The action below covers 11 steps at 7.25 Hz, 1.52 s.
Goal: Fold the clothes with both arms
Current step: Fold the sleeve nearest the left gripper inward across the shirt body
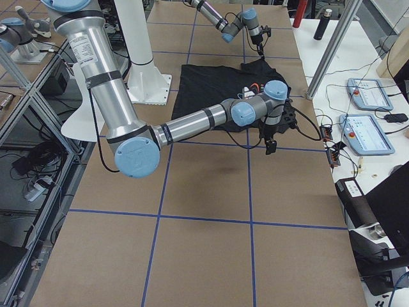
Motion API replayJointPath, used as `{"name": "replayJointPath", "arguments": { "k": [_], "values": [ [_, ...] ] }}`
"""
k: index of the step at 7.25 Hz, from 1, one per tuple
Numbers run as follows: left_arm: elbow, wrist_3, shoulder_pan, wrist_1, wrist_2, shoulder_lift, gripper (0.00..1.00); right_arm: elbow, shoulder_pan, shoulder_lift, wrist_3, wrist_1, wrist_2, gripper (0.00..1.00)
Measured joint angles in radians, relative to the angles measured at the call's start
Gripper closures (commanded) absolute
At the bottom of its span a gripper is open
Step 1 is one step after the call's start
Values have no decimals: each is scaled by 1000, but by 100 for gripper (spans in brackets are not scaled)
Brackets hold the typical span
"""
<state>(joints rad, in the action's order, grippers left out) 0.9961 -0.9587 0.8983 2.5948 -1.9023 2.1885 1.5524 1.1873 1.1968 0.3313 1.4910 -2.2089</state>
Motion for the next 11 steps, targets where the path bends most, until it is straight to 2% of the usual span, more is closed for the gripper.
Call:
{"name": "replayJointPath", "arguments": {
  "k": [2,4,7,11],
  "values": [
    [14,-107,0,-13,-24,43,100,1,0,0,1,1,0,0],
    [15,-257,-18,-60,-27,128,100,4,0,0,3,1,0,0],
    [1,-470,-106,-117,-14,241,100,3,0,0,3,1,0,0],
    [-64,-544,-161,-126,65,318,100,1,-1,0,3,0,0,0]
  ]
}}
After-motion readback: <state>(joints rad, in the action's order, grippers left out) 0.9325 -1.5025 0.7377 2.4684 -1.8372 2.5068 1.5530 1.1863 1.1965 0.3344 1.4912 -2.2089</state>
